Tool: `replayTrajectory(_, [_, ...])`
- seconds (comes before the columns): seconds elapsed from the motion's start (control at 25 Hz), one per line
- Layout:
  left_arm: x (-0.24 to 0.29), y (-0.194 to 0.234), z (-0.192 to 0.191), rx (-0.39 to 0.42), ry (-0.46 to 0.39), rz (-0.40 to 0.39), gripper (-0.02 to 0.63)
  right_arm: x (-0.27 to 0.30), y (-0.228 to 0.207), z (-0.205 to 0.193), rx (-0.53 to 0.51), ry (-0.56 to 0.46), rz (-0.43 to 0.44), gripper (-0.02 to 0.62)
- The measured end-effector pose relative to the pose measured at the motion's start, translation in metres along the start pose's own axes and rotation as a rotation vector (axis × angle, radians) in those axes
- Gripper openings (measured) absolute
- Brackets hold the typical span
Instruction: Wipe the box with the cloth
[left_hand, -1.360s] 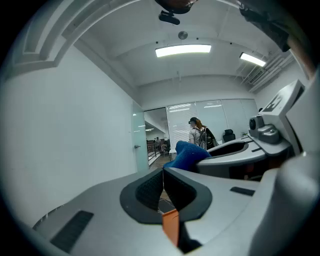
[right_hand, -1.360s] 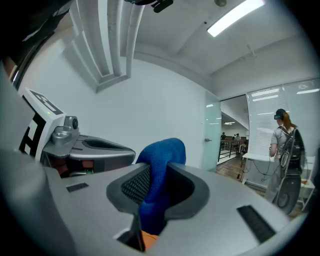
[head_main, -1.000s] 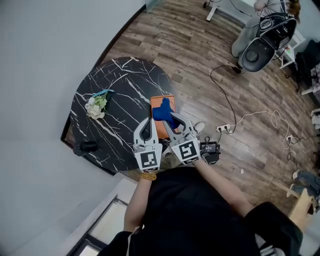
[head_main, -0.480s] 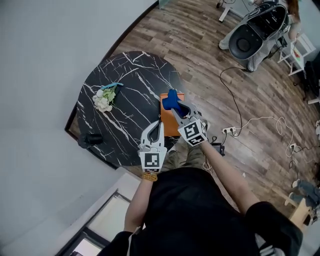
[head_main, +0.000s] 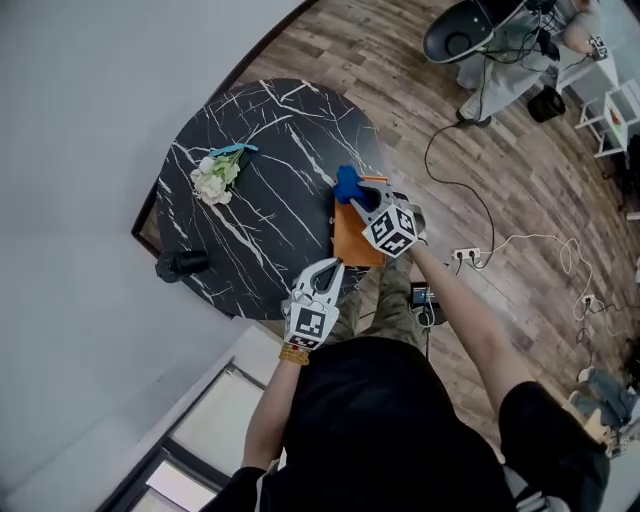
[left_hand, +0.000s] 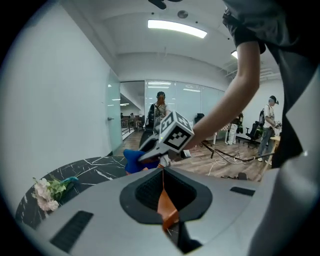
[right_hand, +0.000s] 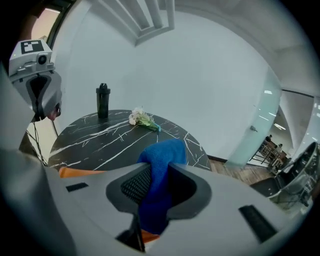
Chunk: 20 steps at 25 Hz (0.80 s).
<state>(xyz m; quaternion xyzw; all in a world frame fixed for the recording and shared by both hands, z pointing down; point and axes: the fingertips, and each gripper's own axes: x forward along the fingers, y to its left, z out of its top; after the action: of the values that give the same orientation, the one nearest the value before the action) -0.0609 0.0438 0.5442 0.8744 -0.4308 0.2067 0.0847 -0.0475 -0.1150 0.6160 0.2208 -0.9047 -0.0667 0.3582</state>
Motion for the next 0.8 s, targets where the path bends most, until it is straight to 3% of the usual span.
replayTrajectory(0.28, [0.021, -0.021, -0.055, -0.044, 0.136, -0.09, 0.008, 0.045, -0.007, -0.022, -0.043, 0.095, 0.105, 0.074])
replayTrajectory(0.64, [0.036, -0.025, -0.092, -0.113, 0.238, -0.116, 0.008, 0.057, -0.007, -0.023, 0.079, 0.145, 0.218, 0.074])
replayTrajectory(0.8, [0.041, -0.023, -0.101, -0.13, 0.255, -0.113, 0.008, 0.055, 0.001, -0.022, 0.085, 0.153, 0.263, 0.074])
